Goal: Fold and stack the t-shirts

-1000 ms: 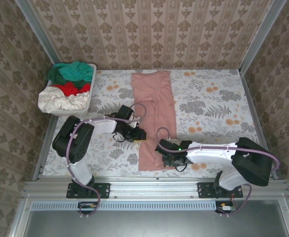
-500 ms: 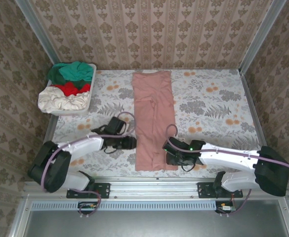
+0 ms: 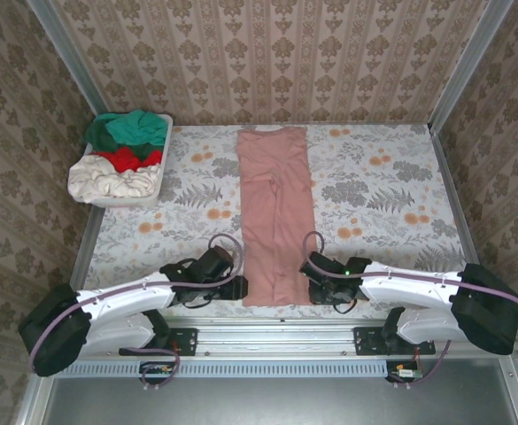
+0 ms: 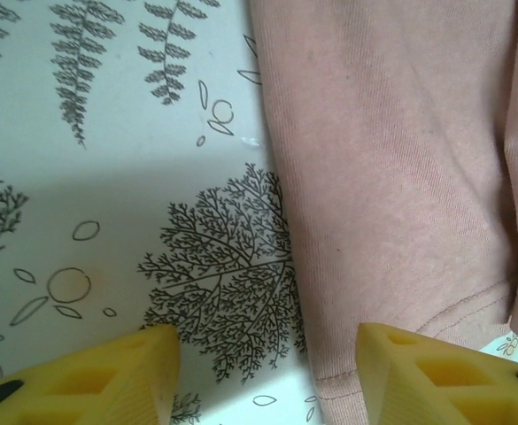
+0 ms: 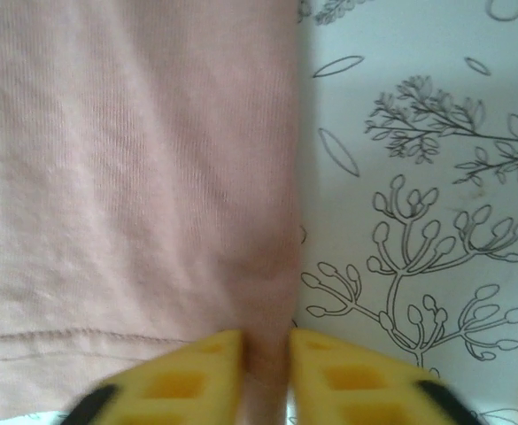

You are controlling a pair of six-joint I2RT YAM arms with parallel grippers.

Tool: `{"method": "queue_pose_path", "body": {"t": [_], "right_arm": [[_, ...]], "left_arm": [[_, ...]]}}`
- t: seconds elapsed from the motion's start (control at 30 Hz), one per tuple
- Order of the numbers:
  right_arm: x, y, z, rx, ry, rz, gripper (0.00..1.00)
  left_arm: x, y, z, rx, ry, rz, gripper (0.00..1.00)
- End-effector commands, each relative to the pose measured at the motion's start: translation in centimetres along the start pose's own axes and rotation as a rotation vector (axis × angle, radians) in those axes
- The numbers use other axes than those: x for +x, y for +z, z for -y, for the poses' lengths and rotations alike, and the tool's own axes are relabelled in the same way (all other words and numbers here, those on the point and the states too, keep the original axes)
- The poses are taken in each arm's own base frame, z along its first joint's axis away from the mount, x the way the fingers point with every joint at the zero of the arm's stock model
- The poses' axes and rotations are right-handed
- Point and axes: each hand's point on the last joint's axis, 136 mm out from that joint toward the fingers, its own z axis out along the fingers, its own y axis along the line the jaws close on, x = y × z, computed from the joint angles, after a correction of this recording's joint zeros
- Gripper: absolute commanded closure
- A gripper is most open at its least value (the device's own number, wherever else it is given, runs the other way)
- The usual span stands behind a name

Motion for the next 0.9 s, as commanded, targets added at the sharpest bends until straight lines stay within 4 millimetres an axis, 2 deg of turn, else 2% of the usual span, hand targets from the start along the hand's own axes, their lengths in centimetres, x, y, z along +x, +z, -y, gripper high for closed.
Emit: {"method": "queue_pose_path", "body": {"t": [0.0, 0.1, 0.2, 0.3, 0.53, 0.6, 0.67, 0.73, 0.83, 0.87], "right_arm": [[0.4, -0.4, 0.9, 0.019, -0.001, -0.01, 0.87], [0.3, -1.0, 0.6, -0.018, 0.002, 0.004, 0.88], [0.2, -1.3, 0.4, -0.043, -0.005, 0.018, 0.91], [0.2, -1.5, 0.9, -0.025, -0.009, 0.019, 0.97], [0.4, -1.1, 1.7, -0.002, -0.009, 0.013, 0.99], [0.4, -1.1, 1.9, 0.004, -0.005, 0.017, 1.0], [0.4, -1.0, 2.1, 0.005, 0.004, 0.017, 1.0], [0.6, -0.9, 2.5, 0.008, 0.01, 0.017, 1.0], [0.7, -0.9, 3.0, 0.007, 0.027, 0.018, 1.0], [0.7, -0.9, 3.1, 0.0, 0.03, 0.018, 1.0]], "left_arm": [[0.1, -0.5, 0.7, 0.0, -0.024, -0.001, 0.47], [-0.4, -1.4, 1.1, 0.015, -0.024, 0.035, 0.5], [-0.5, -1.5, 2.2, 0.061, -0.011, 0.059, 0.46], [0.5, -0.6, 1.4, 0.02, -0.017, 0.026, 0.45], [1.3, 1.2, 2.3, 0.029, 0.015, -0.018, 0.46], [1.5, 1.7, 2.5, 0.034, 0.022, -0.031, 0.56], [1.8, 2.0, 2.1, 0.02, 0.018, -0.047, 0.75], [1.9, 1.8, 1.7, 0.008, 0.015, -0.042, 0.87], [1.7, 1.3, 1.7, 0.026, 0.014, -0.015, 0.99], [1.6, 1.1, 1.7, 0.032, 0.015, -0.006, 1.0]]}}
